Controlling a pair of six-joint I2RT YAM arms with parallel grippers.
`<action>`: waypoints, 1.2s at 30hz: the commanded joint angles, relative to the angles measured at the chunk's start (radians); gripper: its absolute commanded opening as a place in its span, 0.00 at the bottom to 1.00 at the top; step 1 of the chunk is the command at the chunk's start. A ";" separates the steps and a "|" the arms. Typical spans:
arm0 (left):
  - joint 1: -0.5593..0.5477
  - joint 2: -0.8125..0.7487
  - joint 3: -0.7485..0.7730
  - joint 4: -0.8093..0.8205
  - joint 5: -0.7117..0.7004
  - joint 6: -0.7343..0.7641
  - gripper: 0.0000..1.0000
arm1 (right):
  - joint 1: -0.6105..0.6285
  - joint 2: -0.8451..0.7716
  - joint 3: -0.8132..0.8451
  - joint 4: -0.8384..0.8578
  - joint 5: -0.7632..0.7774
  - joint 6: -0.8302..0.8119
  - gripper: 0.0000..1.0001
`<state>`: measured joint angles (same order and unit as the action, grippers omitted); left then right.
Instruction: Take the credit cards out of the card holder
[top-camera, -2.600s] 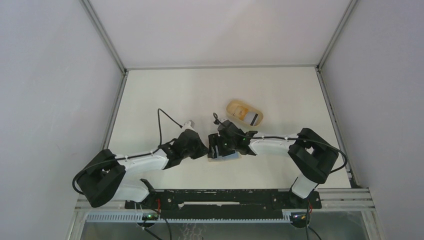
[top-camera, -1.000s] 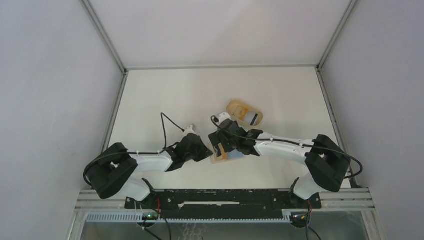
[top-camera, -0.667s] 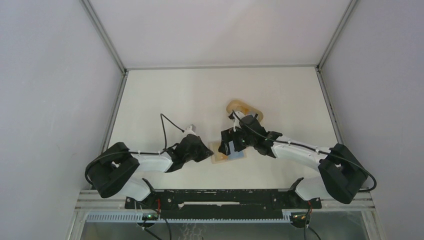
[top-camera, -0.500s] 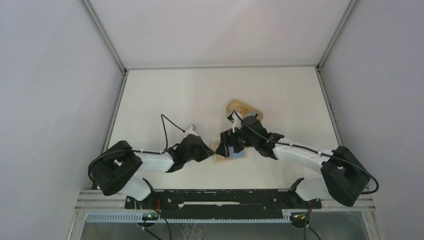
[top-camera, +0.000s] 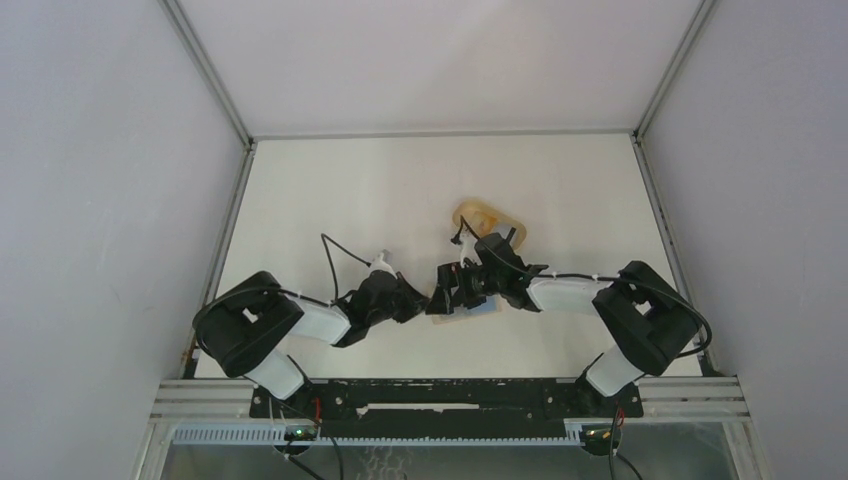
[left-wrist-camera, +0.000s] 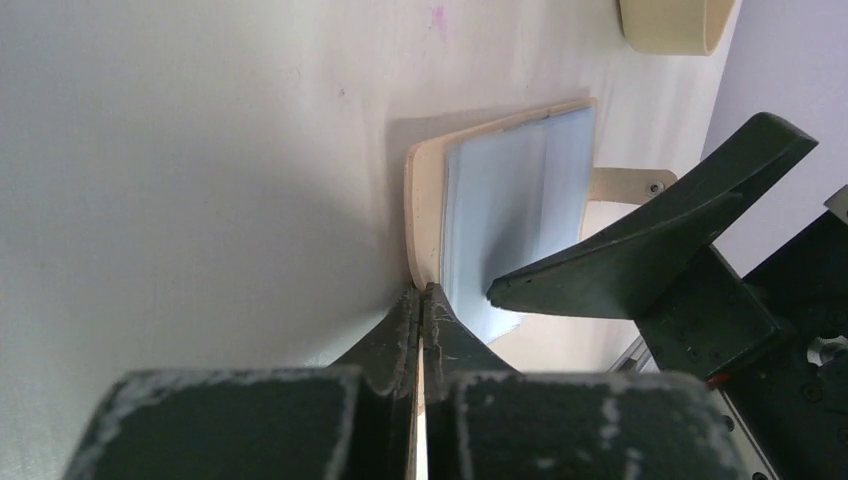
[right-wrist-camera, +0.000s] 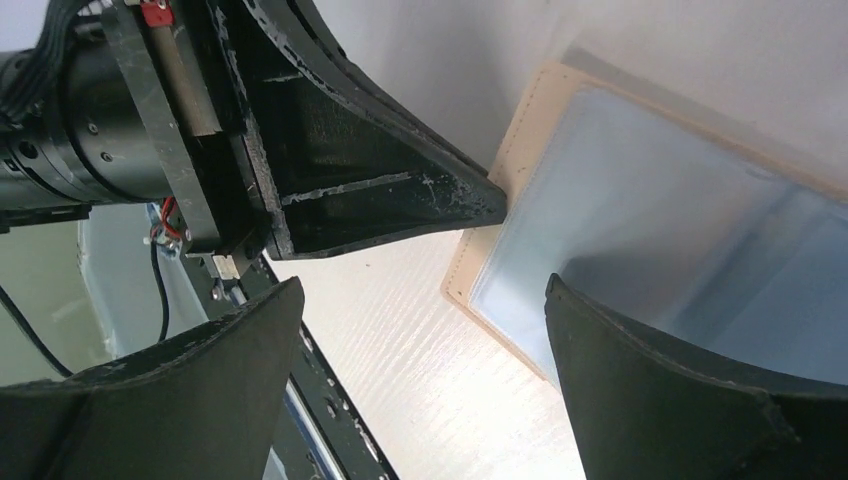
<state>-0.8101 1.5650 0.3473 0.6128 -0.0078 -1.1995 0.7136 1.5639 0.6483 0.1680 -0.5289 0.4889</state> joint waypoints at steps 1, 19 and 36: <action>0.006 0.036 -0.048 -0.119 -0.006 0.014 0.00 | -0.003 -0.063 0.008 0.029 0.076 0.000 1.00; 0.005 0.044 -0.042 -0.122 0.000 0.018 0.00 | 0.247 0.000 0.201 -0.347 0.741 -0.192 0.83; 0.006 0.044 -0.041 -0.120 0.000 0.018 0.00 | 0.246 0.014 0.204 -0.347 0.768 -0.212 0.80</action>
<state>-0.8070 1.5776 0.3424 0.6388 0.0051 -1.2064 0.9562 1.5829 0.8131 -0.1989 0.2211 0.2947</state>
